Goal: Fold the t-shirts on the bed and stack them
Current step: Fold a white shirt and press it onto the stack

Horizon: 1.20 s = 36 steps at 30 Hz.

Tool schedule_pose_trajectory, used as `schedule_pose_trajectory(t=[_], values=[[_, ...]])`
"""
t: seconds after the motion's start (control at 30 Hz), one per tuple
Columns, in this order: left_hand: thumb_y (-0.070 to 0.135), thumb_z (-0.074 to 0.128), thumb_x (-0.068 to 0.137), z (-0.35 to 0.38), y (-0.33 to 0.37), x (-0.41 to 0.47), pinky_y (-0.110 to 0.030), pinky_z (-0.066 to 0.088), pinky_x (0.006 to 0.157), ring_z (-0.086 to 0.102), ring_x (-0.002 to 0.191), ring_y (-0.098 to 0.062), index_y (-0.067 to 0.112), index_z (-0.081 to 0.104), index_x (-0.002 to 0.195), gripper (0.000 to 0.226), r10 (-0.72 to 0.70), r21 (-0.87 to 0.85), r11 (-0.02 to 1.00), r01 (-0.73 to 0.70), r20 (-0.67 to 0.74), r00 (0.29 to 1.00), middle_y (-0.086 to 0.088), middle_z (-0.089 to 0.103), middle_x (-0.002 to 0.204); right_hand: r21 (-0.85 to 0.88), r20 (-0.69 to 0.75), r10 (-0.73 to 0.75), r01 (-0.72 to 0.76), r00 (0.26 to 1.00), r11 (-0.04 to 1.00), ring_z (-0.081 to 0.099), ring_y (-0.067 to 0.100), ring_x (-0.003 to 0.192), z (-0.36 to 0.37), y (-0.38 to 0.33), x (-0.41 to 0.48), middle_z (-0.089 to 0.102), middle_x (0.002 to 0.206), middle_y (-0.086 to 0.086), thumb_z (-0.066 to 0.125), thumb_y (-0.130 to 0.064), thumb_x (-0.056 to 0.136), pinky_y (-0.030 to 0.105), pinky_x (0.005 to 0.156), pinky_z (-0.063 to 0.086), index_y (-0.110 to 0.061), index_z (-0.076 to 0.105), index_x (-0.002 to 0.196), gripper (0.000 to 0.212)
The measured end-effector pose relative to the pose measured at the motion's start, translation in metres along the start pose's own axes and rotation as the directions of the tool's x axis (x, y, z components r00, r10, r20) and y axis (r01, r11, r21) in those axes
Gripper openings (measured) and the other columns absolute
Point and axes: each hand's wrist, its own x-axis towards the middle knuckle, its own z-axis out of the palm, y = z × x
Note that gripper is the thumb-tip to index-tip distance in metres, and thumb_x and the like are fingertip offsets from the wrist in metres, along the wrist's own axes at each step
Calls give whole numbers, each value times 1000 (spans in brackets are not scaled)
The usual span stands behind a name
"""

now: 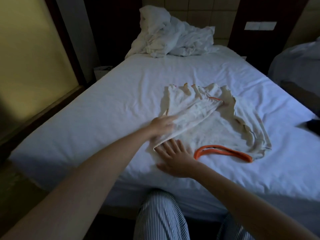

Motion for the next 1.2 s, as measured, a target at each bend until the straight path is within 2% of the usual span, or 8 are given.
schedule_pose_trajectory(t=[0.13,0.27,0.4,0.5,0.7,0.87,1.03,1.2], values=[[42,27,100,18,-13,-20,-37,3,116,6,147,-15,35,18,149,51,-42,223,974,36,19,999,4,6,160,125,-45,-36,42,998,991,4,26,145,-13,10,-3,9,158,2,34,-48,96,43,115,4,-30,18,149,59],[57,6,84,18,5,-12,-37,3,117,6,147,-20,31,21,149,72,59,297,953,-60,12,998,0,9,160,323,-574,130,78,809,943,67,30,91,-26,35,-15,71,100,9,42,-32,83,37,80,49,-16,72,99,37],[49,16,100,40,16,-22,-40,-2,118,4,147,-20,37,10,150,52,33,326,942,-78,141,990,3,7,160,183,-247,376,-338,893,923,20,26,143,-6,72,-32,24,155,-2,23,-45,96,39,114,14,-32,30,145,51],[50,21,100,30,21,-20,-41,-7,117,-3,147,-19,43,6,149,51,-8,274,960,-52,213,977,3,2,160,205,-102,339,-314,935,927,-2,21,146,8,84,-40,1,158,-8,13,-44,100,36,115,0,-39,7,148,48],[69,27,74,36,69,-35,-40,1,115,5,146,-18,26,19,150,88,209,99,963,-249,302,930,1,14,159,411,-409,377,-201,831,889,42,27,130,-5,98,-68,56,132,6,31,-46,91,32,107,21,-15,60,123,53],[73,27,79,45,58,-42,-44,-7,116,-7,146,-15,40,2,149,81,224,284,896,-342,377,899,9,-4,160,210,-315,379,-325,870,922,37,25,134,4,142,-133,49,139,-4,34,-67,75,34,111,17,-25,54,130,72],[61,6,84,48,59,-39,-35,0,115,5,147,-16,33,15,150,73,255,315,882,-349,302,919,6,8,159,327,-296,419,-322,858,889,48,27,124,6,157,-148,54,134,5,42,-29,99,27,100,29,-19,55,130,35],[65,1,85,52,57,-43,-34,-4,115,3,147,-14,33,15,149,73,202,261,922,-288,312,928,8,7,159,295,-319,407,-318,856,901,53,27,120,13,153,-158,57,131,4,19,-54,82,34,96,39,-21,55,130,68]])
